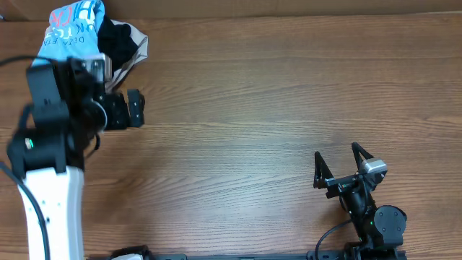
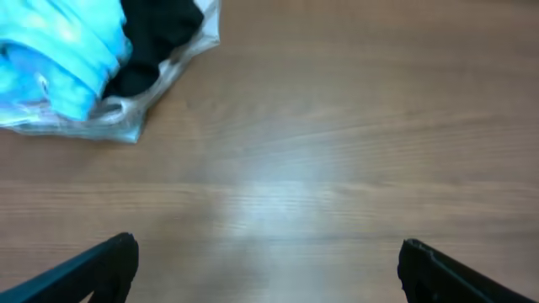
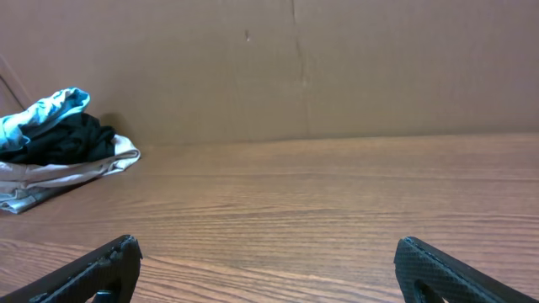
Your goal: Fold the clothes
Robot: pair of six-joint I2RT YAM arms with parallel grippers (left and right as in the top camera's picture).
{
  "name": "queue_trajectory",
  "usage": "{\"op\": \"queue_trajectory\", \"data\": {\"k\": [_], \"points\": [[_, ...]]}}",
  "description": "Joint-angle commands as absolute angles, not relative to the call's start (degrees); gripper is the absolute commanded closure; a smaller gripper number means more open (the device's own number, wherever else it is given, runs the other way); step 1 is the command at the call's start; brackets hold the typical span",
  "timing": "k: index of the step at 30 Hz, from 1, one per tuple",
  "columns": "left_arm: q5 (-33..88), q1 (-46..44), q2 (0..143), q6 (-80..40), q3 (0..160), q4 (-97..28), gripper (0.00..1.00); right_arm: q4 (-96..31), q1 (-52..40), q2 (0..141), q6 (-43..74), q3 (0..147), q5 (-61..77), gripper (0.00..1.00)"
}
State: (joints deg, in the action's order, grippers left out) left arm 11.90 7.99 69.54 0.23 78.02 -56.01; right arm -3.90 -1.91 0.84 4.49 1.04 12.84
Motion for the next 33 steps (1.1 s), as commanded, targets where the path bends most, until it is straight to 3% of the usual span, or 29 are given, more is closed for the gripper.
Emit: {"op": "queue_trajectory", "data": {"k": [1, 8, 14, 33], "points": [[10.5, 8.1, 62.7, 1.3, 67.4, -49.1, 0.0, -3.5, -1.8, 0.2, 4.8, 0.4, 12.5, 0.0], [10.5, 8.1, 49.0, 1.3, 41.0, -27.1, 0.0, -3.5, -1.8, 0.2, 4.8, 0.5, 12.5, 0.0], [10.6, 8.1, 37.6, 1.1, 25.7, -15.9, 0.0, -3.5, -1.8, 0.2, 4.8, 0.4, 12.5, 0.0], [11.5, 8.1, 17.2, 1.1, 7.9, -6.3, 0.0, -3.5, -1.8, 0.2, 4.8, 0.4, 12.5, 0.0]]}}
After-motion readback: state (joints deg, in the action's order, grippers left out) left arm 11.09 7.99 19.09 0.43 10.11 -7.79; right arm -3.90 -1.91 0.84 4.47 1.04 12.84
